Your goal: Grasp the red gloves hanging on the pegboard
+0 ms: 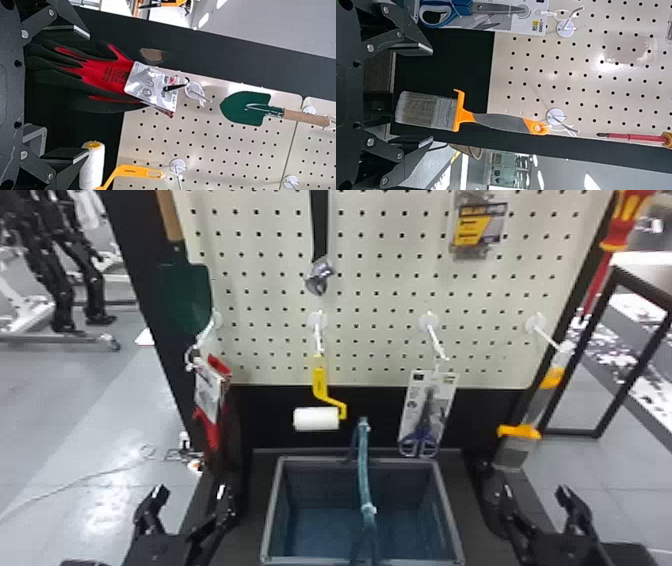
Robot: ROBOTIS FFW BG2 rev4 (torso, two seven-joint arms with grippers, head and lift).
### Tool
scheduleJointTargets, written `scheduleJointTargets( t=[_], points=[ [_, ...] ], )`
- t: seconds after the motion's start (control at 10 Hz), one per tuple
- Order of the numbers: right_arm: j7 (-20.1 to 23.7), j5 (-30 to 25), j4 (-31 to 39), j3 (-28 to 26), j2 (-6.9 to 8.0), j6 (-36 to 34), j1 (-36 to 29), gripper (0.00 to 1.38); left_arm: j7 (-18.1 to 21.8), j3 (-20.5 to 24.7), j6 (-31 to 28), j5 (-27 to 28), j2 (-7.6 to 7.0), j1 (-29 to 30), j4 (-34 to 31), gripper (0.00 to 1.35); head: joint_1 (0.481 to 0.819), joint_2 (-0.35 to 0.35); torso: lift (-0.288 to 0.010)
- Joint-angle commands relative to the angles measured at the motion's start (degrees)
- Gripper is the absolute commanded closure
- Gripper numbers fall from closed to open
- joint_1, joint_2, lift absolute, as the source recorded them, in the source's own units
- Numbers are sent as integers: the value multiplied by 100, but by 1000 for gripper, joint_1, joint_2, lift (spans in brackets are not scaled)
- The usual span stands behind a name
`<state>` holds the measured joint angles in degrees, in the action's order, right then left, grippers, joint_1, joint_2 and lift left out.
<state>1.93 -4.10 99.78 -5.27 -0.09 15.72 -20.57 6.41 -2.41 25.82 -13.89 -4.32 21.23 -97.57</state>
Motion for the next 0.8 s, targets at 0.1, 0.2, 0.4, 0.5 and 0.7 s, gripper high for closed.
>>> scheduleJointTargets(
  t=[0.1, 0.2, 0.4, 0.5, 0.7],
  points=[
    [0, 6, 16, 0, 14, 1, 0, 479, 0, -14, 2, -8, -16, -22, 10, 262, 549, 0, -100],
    [0, -3, 16, 0, 14, 1, 9, 479, 0, -14, 2, -17, -16, -31, 19, 262, 549, 0, -100],
    [0, -3, 16, 0, 14, 1, 9, 479, 0, -14, 2, -26, -8, -40, 27, 262, 549, 0, -100],
    [0, -3, 16, 0, 14, 1, 9, 479, 0, -14, 2, -26, -8, -40, 27, 262, 549, 0, -100],
    [0, 6, -2, -9, 14, 10, 17, 479, 0, 21, 20, -43, -25, -31, 10, 262, 549, 0, -100]
  ],
)
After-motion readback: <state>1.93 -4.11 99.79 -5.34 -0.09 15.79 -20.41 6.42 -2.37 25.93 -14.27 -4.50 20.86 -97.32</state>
